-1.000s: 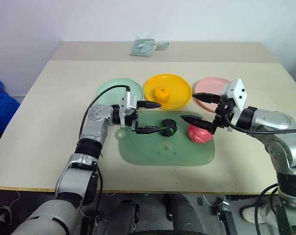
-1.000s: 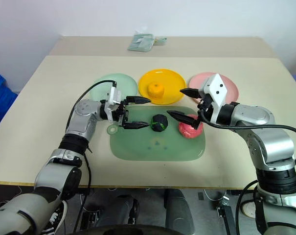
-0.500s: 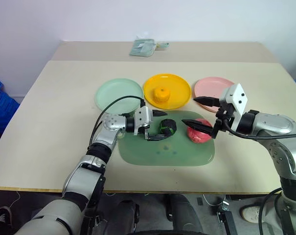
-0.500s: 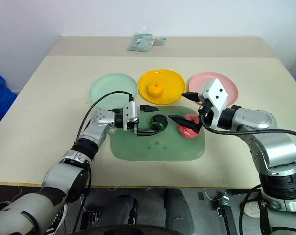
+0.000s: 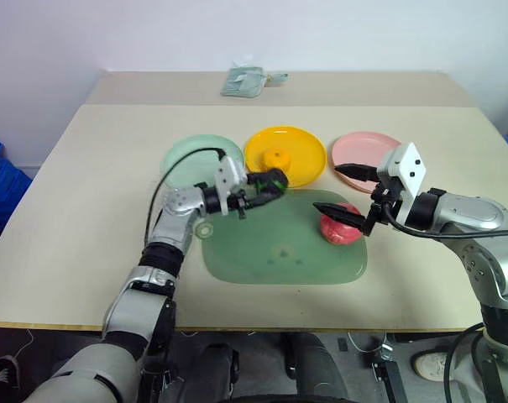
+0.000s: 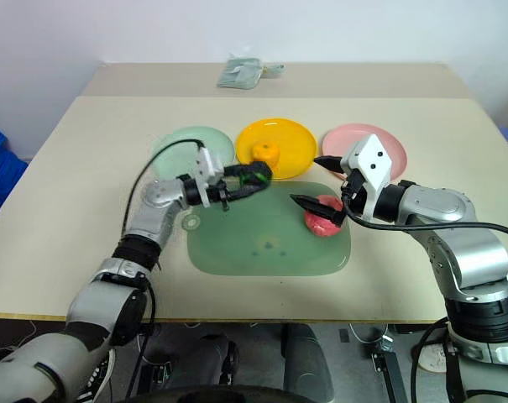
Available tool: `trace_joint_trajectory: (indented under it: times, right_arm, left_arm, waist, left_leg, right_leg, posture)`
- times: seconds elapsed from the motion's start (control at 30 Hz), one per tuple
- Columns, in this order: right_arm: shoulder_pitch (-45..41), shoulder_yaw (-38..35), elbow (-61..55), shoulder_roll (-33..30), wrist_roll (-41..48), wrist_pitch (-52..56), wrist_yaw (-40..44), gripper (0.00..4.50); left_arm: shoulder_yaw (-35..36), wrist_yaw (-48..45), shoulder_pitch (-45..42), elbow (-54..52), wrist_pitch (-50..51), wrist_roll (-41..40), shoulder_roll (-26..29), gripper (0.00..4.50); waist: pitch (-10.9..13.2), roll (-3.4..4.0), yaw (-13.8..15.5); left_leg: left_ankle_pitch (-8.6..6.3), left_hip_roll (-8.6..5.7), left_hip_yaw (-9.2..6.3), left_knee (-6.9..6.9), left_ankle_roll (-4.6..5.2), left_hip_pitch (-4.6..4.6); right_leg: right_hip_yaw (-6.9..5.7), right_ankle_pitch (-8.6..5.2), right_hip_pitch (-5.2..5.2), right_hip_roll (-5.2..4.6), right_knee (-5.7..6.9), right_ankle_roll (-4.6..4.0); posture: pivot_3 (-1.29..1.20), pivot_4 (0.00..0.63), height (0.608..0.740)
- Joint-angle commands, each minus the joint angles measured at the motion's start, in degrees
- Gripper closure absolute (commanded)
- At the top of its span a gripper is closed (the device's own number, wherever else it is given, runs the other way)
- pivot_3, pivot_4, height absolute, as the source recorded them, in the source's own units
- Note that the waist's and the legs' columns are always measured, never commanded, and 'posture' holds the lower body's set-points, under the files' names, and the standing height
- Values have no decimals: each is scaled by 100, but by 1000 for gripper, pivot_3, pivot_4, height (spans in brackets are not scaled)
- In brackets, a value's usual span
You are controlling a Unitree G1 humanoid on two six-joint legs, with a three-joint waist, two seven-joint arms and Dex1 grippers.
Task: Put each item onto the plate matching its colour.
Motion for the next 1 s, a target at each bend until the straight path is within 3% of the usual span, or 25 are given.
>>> trace_joint_trajectory:
  times: [0.03, 0.1, 0.27, 0.37, 0.47, 0.53, 0.6, 0.67, 0.77, 0.83, 0.9, 1.0]
  right_arm:
    - [-72, 23, -42, 32, -51, -176, 4, 0]
    - [-125, 99, 34, 72, -68, -228, 34, 0]
    - [-370, 296, 299, 148, -155, -378, 135, 0]
    - [-504, 364, 401, 169, -175, -410, 200, 0]
    - [-554, 377, 440, 168, -180, -415, 237, 0]
    - [-537, 359, 436, 135, -183, -407, 256, 0]
    - [-464, 306, 425, 41, -226, -394, 272, 0]
    - [-349, 189, 473, -189, -287, -351, 353, 0]
    - [-231, 61, 592, -515, -218, -222, 536, 0]
    - [-205, 33, 609, -602, -134, -95, 597, 0]
    - [-200, 64, 643, -627, -149, 1, 589, 0]
    - [-75, 225, 697, -626, -111, 405, 585, 0]
  left_arm:
    - [495, 1573, 314, -443, -175, 416, 307, 2367]
    - [672, 2440, 383, -494, -316, 649, 377, 2367]
    - [733, 3103, 460, -529, 104, 545, 180, 2367]
    - [703, 3109, 581, -789, 269, 453, 131, 1491]
    - [751, 2883, 646, -1013, 335, 226, 118, 85]
    - [843, 2738, 653, -1168, 398, 3, 148, 29]
    - [792, 2079, 691, -1426, 571, -357, 290, 29]
    - [851, 1066, 744, -1933, 1295, -1270, 444, 29]
    - [569, -961, 1174, -3031, 2712, -2517, 1275, 29]
    - [473, -1709, 1444, -3586, 3556, -3051, 1851, 29]
    - [365, -1955, 1540, -3771, 3807, -3034, 2201, 29]
    - [183, -2363, 1621, -3568, 3267, -2482, 2523, 29]
  waist:
    - [0, 0, -4]
    - [0, 0, 14]
    - [0, 0, 80]
    - [0, -1, 93]
    - [0, 0, 56]
    - [0, -1, 27]
    - [0, 0, 16]
    - [0, 0, 7]
    - [0, 0, -40]
    - [0, 1, -122]
    - [0, 1, -129]
    - [0, 1, -110]
  left_leg:
    - [4, 0, 1, -3, -8, 2]
    - [9, 1, 0, -3, -17, 1]
    - [10, -8, -4, 2, -19, -3]
    - [9, -11, -1, 2, -16, -4]
    - [9, -9, 0, -2, -16, -5]
    - [9, -8, -2, -1, -18, -5]
    - [10, -8, -2, 0, -19, -2]
    - [10, -6, -2, -1, -19, -3]
    - [9, -4, 2, -4, -18, -5]
    - [8, -3, 2, -6, -16, -5]
    - [3, -1, 1, -7, -7, -1]
    - [-6, -1, -1, -4, 11, 10]
  right_leg:
    - [2, 0, 0, 0, 0, 0]
    - [2, 0, -1, 0, -1, 0]
    - [-1, 0, 2, -8, -3, 0]
    - [-1, 0, 2, -10, -5, 0]
    - [-1, 0, -1, -8, -6, 0]
    - [-1, 0, -1, -8, -5, 0]
    - [-1, 0, 0, -9, -3, 0]
    - [-1, 0, -1, -7, -2, 0]
    - [0, 0, -4, -6, -2, 0]
    - [1, -1, -4, -5, -2, -1]
    - [1, -1, -2, -3, -2, -1]
    - [0, -1, 7, -2, -3, -1]
  posture:
    - [0, 150, 740]
    - [0, 150, 740]
    - [0, 150, 740]
    - [0, 150, 740]
    - [0, 150, 740]
    - [0, 150, 740]
    - [0, 150, 740]
    - [0, 150, 740]
    - [0, 150, 740]
    - [0, 150, 740]
    - [0, 150, 740]
    - [0, 150, 740]
